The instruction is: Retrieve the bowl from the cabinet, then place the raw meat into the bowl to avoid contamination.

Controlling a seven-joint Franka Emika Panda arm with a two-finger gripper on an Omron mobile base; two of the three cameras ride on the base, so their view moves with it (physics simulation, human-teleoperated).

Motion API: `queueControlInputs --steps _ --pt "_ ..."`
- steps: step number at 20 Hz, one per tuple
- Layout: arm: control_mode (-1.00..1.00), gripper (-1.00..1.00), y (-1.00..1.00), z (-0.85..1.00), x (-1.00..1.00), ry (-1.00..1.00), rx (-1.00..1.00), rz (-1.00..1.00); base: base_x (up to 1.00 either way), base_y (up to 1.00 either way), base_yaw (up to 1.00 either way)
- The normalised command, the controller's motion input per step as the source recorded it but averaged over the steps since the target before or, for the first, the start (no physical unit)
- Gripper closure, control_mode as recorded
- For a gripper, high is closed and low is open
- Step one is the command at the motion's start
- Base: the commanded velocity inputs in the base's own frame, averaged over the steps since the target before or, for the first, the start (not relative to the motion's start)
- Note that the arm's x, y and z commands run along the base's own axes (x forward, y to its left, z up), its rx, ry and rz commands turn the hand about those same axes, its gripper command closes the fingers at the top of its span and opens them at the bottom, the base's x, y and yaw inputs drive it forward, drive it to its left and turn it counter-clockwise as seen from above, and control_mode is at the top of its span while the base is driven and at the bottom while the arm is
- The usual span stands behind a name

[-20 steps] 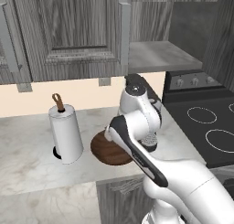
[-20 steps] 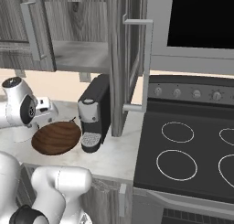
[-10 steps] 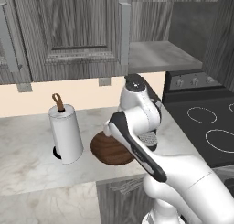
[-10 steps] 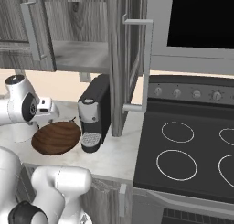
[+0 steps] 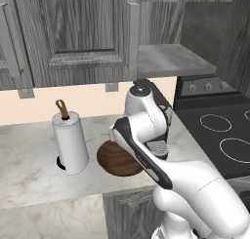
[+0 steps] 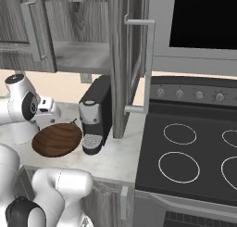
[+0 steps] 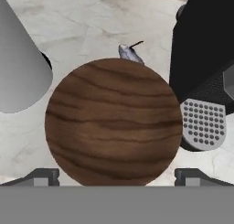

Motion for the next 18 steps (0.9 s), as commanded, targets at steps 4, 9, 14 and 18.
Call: queueControlInputs --steps 4,9,14,18 --pt "-1.0 -1.0 0.0 0.0 0.1 0.0 0.0 -0.02 0.0 0.0 0.0" --pt "-1.0 -1.0 0.0 -0.01 0.13 0.0 0.01 0.0 0.0 0.0 0.0" --pt "-1.0 -1.0 0.0 -0.02 0.02 0.0 0.0 0.0 0.0 0.0 0.0" --pt "-1.0 -1.0 -0.01 -0.01 0.07 0.0 0.01 0.0 0.0 0.0 0.0"
